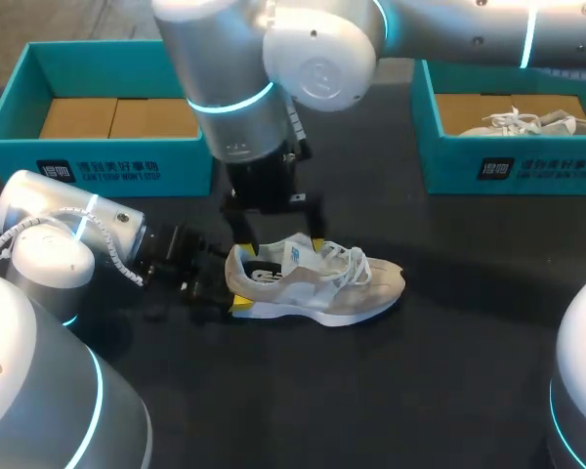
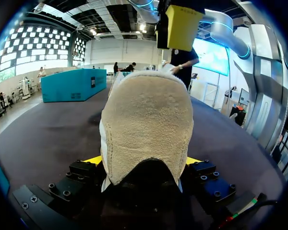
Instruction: Take the shoe out of the shoebox, open the shoe tongue, remove and reinsert the insole, then place the shoe into the shoebox
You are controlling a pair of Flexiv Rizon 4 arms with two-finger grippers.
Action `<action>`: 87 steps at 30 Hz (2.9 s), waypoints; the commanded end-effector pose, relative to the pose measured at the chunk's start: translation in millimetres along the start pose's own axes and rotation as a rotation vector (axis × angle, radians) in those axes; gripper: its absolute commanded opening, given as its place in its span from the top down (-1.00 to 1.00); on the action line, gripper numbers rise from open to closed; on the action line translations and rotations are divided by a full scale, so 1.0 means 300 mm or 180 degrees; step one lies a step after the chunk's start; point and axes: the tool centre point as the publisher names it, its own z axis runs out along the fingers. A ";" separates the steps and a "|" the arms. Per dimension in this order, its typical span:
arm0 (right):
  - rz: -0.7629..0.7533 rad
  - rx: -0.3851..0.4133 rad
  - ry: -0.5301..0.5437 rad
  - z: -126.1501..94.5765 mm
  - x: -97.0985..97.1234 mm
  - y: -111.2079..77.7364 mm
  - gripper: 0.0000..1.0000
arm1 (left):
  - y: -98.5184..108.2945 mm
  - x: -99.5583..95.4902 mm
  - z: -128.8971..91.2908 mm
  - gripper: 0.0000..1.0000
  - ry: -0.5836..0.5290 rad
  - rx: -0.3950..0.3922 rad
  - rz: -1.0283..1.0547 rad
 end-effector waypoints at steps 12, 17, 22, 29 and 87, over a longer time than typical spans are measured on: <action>0.0042 -0.0116 -0.0278 0.082 0.000 0.048 -1.00 | 0.005 -0.004 0.007 1.00 0.0003 -0.0006 -0.0001; 0.0005 -0.0157 -0.0279 0.126 -0.009 0.080 -1.00 | 0.005 -0.004 0.007 1.00 0.0003 -0.0006 -0.0001; -0.0015 -0.0189 -0.0325 0.156 -0.019 0.093 -1.00 | 0.005 -0.004 0.007 1.00 0.0003 -0.0006 -0.0001; -0.0060 -0.0199 -0.0497 0.196 -0.034 0.105 -1.00 | 0.005 -0.004 0.007 1.00 0.0003 -0.0006 -0.0001; -0.0138 -0.0244 0.0028 0.149 -0.337 0.135 1.00 | 0.005 -0.004 0.007 1.00 0.0003 -0.0006 -0.0001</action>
